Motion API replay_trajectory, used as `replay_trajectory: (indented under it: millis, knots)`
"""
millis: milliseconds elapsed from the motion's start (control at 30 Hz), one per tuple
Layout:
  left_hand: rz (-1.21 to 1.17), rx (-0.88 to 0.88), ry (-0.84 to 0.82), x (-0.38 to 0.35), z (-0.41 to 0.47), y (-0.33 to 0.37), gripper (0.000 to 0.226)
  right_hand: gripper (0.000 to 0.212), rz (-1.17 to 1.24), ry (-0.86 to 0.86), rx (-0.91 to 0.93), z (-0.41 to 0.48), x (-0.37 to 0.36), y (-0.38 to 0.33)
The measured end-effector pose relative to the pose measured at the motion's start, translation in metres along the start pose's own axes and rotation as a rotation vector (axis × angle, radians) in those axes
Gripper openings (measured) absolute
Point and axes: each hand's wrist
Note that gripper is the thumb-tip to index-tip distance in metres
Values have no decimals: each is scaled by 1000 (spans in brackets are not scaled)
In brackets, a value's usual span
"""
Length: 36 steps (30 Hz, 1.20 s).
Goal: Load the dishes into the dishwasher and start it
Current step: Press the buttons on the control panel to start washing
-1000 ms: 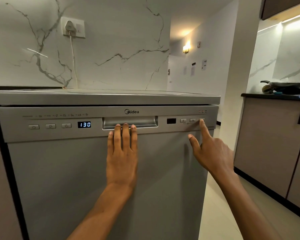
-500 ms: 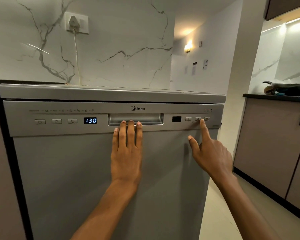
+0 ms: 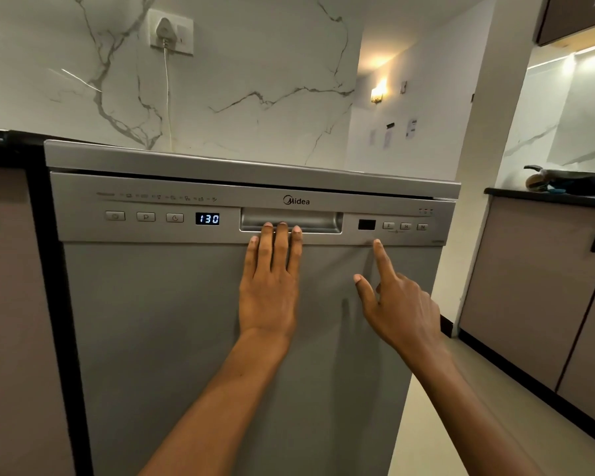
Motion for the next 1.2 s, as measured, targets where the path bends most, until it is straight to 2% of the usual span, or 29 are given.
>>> replay_trajectory:
  millis: [367, 567, 633, 733, 867, 1000, 1200]
  knots:
    - [-90, -143, -141, 32, -5, -26, 135, 71, -26, -53, 33, -23, 25, -54]
    - [-121, -193, -112, 34, -38, -67, 118, 71, 50, -35, 158, -27, 22, -83]
    - [-98, -146, -61, 32, -59, -90, 115, 73, 110, -58, 213, -28, 20, -91]
    - [-36, 27, 13, 39, -77, -131, 112, 76, 117, -84, 307, -27, 20, -107]
    - [51, 183, 32, 50, -82, -178, 113, 77, 85, -104, 384, -19, 21, -133]
    - [33, 211, -41, 46, -85, -198, 112, 79, 50, -148, 362, -16, 11, -150]
    - [40, 187, -48, 40, -86, -205, 107, 86, 52, -63, 302, -23, -2, -157]
Point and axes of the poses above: each hand's wrist, its own z-axis towards the middle knuckle, its own x-axis out of the back of the hand, y = z × x, and after that the axes turned 6 degrees about -y, right-handed
